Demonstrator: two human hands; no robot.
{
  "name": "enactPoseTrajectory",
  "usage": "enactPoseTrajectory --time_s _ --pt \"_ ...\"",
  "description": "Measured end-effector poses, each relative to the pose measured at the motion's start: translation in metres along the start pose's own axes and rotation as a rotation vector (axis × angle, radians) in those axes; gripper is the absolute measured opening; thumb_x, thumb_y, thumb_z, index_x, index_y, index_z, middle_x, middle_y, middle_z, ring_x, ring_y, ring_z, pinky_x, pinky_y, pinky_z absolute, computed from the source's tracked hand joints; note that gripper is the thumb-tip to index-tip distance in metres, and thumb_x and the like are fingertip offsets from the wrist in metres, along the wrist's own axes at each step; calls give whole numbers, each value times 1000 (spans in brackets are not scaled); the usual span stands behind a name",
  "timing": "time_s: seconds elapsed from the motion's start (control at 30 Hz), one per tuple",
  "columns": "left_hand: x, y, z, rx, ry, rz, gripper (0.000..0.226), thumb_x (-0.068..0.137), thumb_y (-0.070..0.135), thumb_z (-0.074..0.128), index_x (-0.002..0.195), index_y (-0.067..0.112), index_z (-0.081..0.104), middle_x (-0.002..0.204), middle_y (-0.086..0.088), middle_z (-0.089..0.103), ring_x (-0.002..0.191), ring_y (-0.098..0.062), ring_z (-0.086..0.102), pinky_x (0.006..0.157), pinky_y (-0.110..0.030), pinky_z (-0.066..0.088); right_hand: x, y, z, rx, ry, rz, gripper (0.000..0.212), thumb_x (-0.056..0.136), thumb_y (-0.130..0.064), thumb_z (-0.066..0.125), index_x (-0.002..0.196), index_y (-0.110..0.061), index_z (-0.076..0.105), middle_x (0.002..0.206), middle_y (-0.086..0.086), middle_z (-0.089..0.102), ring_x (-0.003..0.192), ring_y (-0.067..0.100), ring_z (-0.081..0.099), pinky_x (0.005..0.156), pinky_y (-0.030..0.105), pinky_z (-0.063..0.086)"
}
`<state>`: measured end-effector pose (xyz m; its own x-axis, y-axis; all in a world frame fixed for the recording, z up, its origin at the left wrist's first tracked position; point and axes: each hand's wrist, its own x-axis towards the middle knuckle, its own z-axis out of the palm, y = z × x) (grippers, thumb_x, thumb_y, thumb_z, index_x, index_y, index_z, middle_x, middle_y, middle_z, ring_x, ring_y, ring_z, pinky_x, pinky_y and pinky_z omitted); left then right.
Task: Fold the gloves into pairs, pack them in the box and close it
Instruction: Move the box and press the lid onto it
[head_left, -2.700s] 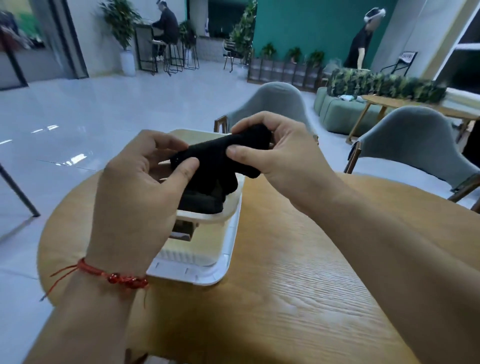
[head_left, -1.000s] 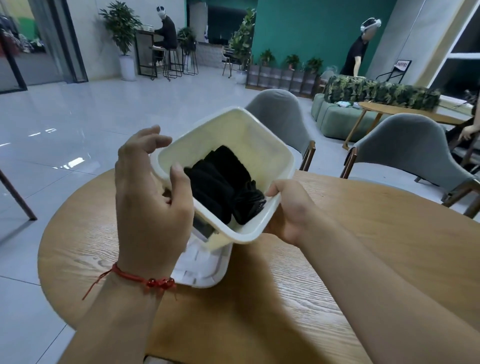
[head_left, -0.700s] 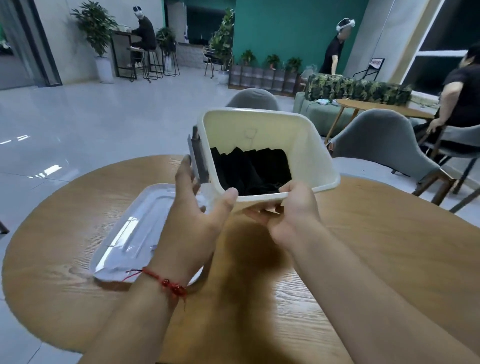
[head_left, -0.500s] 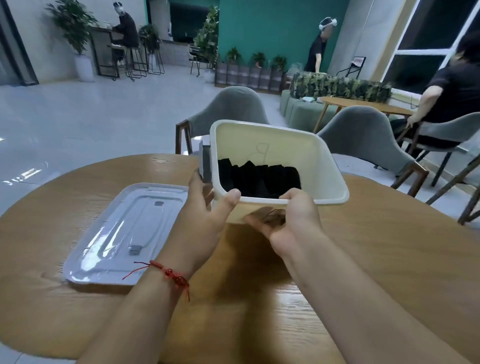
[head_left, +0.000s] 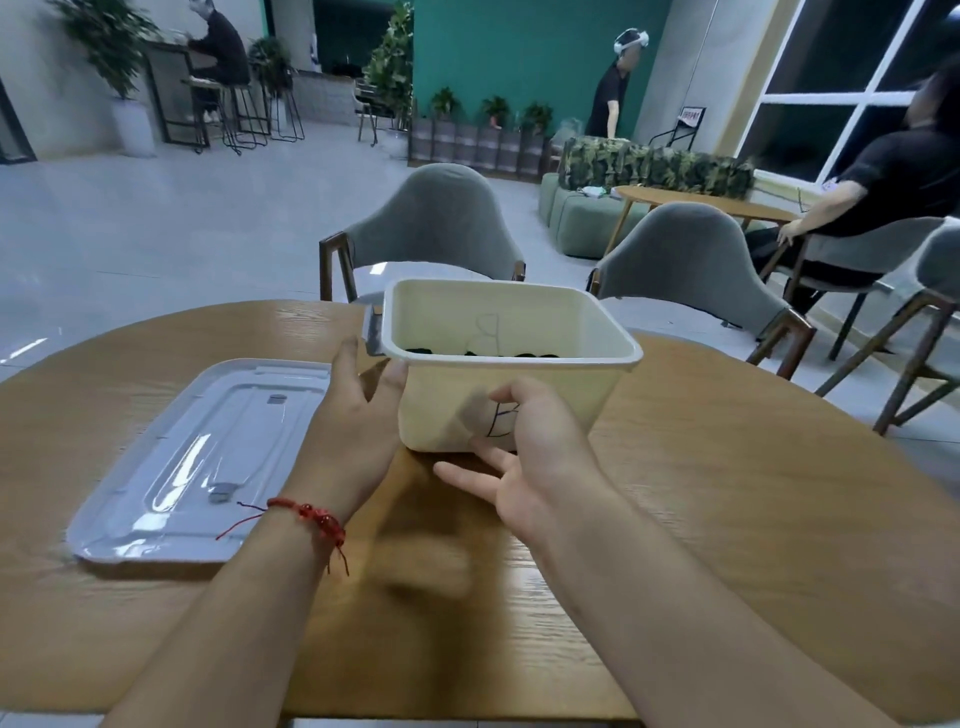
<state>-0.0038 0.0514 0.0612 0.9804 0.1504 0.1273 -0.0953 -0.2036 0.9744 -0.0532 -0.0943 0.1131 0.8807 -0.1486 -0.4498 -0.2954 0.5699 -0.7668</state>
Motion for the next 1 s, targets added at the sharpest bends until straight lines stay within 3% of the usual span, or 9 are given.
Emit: enactPoseTrajectory --time_s 0.1,0.23,0.3,0.37,0.47,0.53,0.73,0.9,1.0 --pt "-8 2 -10 119 -1 65 65 108 45 50 164 38 18 138 25 54 126 0 46 102 -28 32 0 1 -4 -3 -24 8 18 96 -10 58 110 -19 63 119 5 60 115 31 67 84 63 63" --pt "-5 -11 -43 431 17 126 44 102 41 59 145 33 52 135 15 63 129 -10 55 101 -32 41 5 11 -6 -21 -36 43 28 95 -10 59 121 -21 63 133 9 59 118 33 63 71 57 66" --pt "-2 -24 -58 630 43 108 38 96 48 62 129 28 62 127 7 66 124 -20 58 99 -39 48 7 19 -4 -37 -32 56 33 94 -11 60 126 -21 62 139 9 56 119 33 62 65 53 67" --pt "-3 -35 -68 837 17 28 42 91 59 61 120 29 63 120 3 63 117 -22 57 95 -46 52 6 24 0 -43 -35 72 26 94 -11 60 118 -23 62 136 7 57 119 32 62 67 52 67" --pt "-11 -43 -71 1005 -52 -46 44 87 70 62 111 34 59 111 8 57 114 -19 52 88 -42 52 1 36 11 -41 -49 115 17 96 -11 59 103 -26 58 127 5 56 120 31 63 76 51 66" --pt "-16 -44 -69 1044 -56 -27 41 85 71 64 106 38 56 107 10 55 112 -17 51 84 -39 50 2 48 17 -79 -49 109 16 95 -11 59 106 -23 61 125 3 57 120 30 64 78 50 65" --pt "-19 -35 -63 1105 65 27 9 95 33 57 97 25 60 98 2 65 99 -26 60 80 -40 52 -2 57 30 -299 -242 -3 23 100 -13 60 120 -19 70 127 4 69 113 26 72 76 45 65" --pt "-16 -30 -77 1014 372 275 6 94 12 62 97 9 58 89 -16 58 89 -41 55 71 -53 52 -7 39 33 -596 -459 -296 21 99 -14 67 115 -25 75 119 -1 74 109 15 72 72 37 64" --pt "-12 -28 -89 942 486 406 8 96 6 62 102 5 57 96 -19 59 91 -41 53 73 -56 49 -3 22 35 -696 -417 -511 26 97 -12 70 115 -31 75 113 -12 72 94 7 69 81 43 67"
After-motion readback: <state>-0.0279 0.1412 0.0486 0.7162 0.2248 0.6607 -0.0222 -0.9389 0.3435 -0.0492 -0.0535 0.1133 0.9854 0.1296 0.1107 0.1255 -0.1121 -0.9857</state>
